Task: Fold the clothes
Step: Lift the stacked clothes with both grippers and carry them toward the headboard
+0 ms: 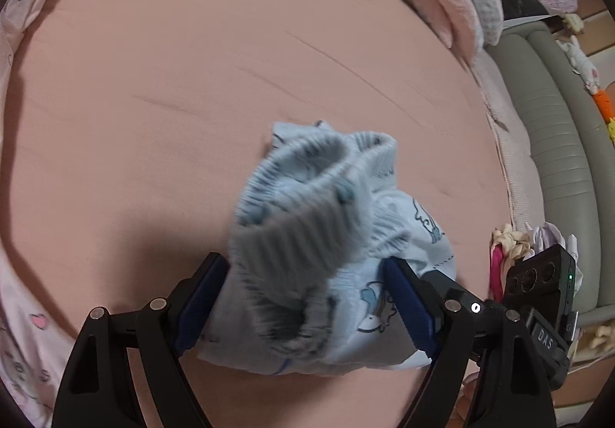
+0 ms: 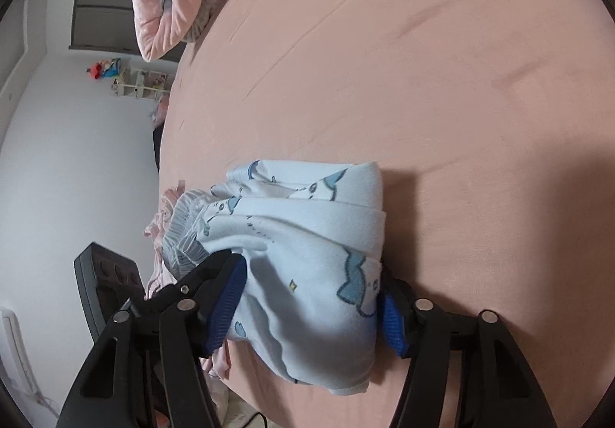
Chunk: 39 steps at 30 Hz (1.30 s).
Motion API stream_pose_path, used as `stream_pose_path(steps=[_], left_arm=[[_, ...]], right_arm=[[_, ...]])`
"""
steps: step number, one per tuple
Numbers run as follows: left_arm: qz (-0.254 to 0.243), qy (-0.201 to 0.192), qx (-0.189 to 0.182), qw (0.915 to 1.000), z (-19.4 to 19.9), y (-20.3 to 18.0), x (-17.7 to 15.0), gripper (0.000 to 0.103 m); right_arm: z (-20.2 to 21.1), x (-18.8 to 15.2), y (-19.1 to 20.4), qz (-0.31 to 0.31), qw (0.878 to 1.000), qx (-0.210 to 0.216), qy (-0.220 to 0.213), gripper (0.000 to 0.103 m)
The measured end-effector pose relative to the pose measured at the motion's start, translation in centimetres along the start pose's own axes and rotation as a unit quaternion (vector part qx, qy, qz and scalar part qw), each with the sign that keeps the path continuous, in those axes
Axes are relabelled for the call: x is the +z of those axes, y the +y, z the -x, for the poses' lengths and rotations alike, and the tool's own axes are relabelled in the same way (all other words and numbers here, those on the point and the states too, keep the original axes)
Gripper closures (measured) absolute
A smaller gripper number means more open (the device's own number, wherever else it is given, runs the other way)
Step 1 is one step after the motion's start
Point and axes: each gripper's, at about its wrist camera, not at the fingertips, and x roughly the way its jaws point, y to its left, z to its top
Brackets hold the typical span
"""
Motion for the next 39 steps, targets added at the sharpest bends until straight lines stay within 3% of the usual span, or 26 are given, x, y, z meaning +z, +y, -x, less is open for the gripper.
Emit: stream_pose_path(steps=[3, 5, 10, 16, 20, 25, 33, 39], left_arm=[[0.011, -0.021, -0.005, 0.9997, 0.3, 0.1, -1.0, 0.02], [0.017, -0.032, -0.008, 0.9993, 2.3, 4.1, -1.2, 0.025], [0.026, -0.048, -0.035, 0.9979, 3.3, 5.8, -1.3, 0.052], [0.04, -0.071, -0.081, 0.9934, 3.5, 5.3, -1.0, 0.069], [0.035, -0.079, -0.09, 0.9922, 2.7, 2.4, 0.0, 0.07], [0.009, -0.101, -0.091, 0.9908, 6.7, 1.0, -0.9, 0.07], [-0.045, -0.129, -0.099, 0.9857, 10.7, -4.8, -0.5, 0.07], [-0.073, -0.13, -0.118, 0.9817, 12.3, -9.9, -0.7, 0.07]], right_arm=[[0.0, 0.2, -0.3, -0.008, 1.0, -0.003, -0.004, 0.055], [0.0, 0.3, -0.6, -0.013, 1.0, -0.003, -0.007, 0.059], [0.3, 0.5, -0.3, -0.006, 1.0, -0.018, -0.011, 0.069], [0.9, 0.5, 3.2, 0.065, 0.995, -0.068, -0.038, 0.08], [1.8, 0.3, 6.0, 0.123, 0.984, -0.11, -0.069, 0.081], [4.4, -0.6, 8.9, 0.176, 0.967, -0.146, -0.107, 0.081], [11.2, -1.3, 10.8, 0.181, 0.964, -0.127, -0.15, 0.081], [16.6, -1.1, 12.1, 0.194, 0.955, -0.136, -0.178, 0.081]])
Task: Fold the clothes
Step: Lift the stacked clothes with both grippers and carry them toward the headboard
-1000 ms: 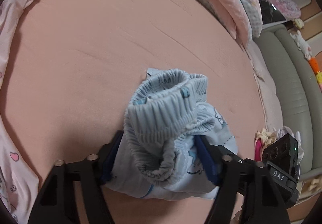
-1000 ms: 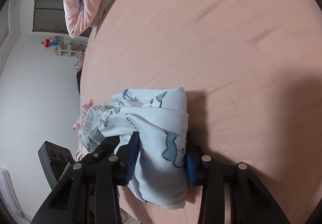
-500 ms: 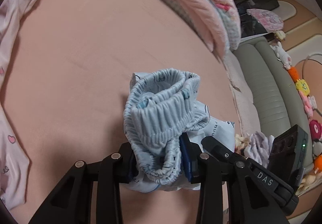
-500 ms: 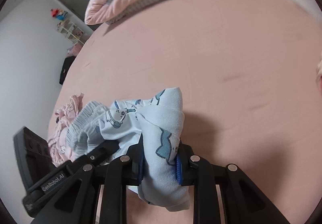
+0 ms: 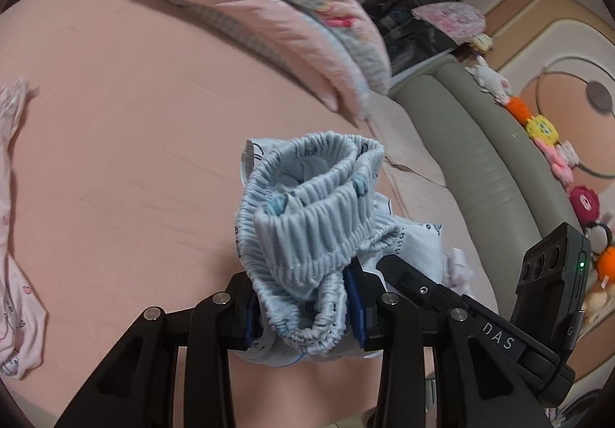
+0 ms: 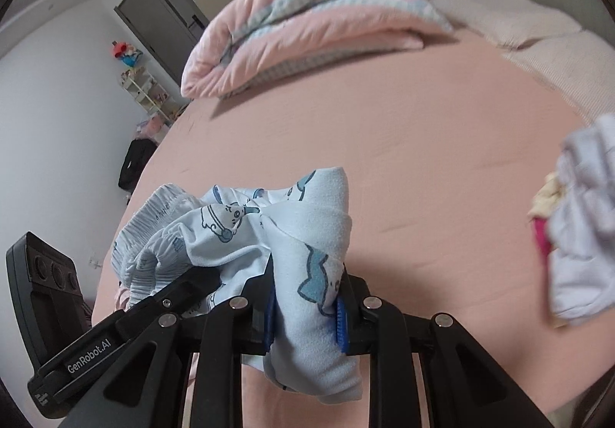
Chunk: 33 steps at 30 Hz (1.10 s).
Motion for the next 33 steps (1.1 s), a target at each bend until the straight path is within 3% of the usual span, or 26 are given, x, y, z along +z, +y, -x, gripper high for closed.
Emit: stream_pose_path(steps=[6, 12, 22, 33], left_arm=[[-0.022, 0.009, -0.032, 0.9992, -1.4, -5.5, 1.1, 0.07], [-0.063, 0.02, -0.053, 0.9964, -3.1, -11.9, 1.6, 0.07], [-0.111, 0.052, -0.11, 0.9863, -6.5, -22.6, -0.2, 0.07], [-0.134, 0.096, -0.145, 0.9756, -11.0, -28.5, -2.3, 0.07]], right_arm=[[5.3, 1.9, -2.6, -0.003, 0.999, -0.007, -0.037, 0.081], [10.5, 3.7, -5.4, 0.006, 0.997, -0.041, -0.07, 0.081], [18.6, 7.2, -13.0, -0.03, 0.99, -0.07, -0.117, 0.081], [23.0, 8.4, -18.6, -0.042, 0.981, -0.14, -0.129, 0.081]])
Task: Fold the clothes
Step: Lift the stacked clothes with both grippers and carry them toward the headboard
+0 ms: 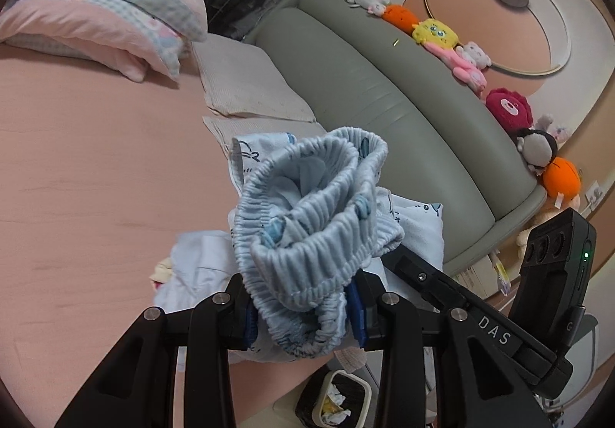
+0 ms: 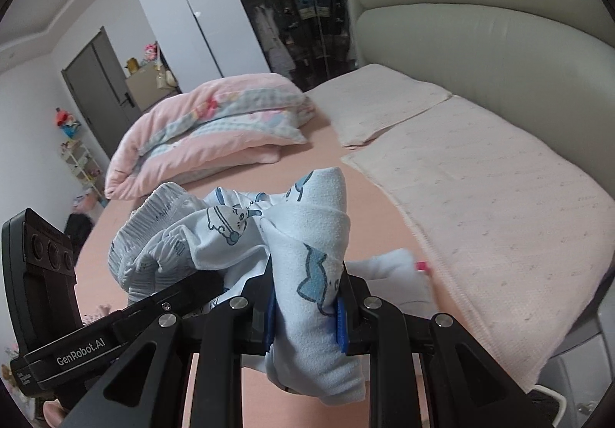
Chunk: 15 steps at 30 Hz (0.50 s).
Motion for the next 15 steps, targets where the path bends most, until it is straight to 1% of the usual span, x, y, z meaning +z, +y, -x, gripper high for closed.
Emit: stream_pose_path(steps=[6, 12, 15], left_arm=[[0.004, 0.014, -0.002, 0.9999, -1.7, -0.3, 0.0, 0.07], [0.012, 0.028, -0.009, 0.9995, -3.0, 0.1, -0.4, 0.07], [0.02, 0.037, -0.009, 0.9991, -3.7, 0.6, -0.7, 0.07]], right_arm=[[-1.1, 0.6, -2.1, -0.006, 1.0, -0.005, 0.01, 0.081], [-2.2, 0.9, -3.1, -0.008, 1.0, -0.011, 0.018, 0.08], [-2.9, 0.7, -3.6, -0.009, 0.999, -0.013, 0.03, 0.08]])
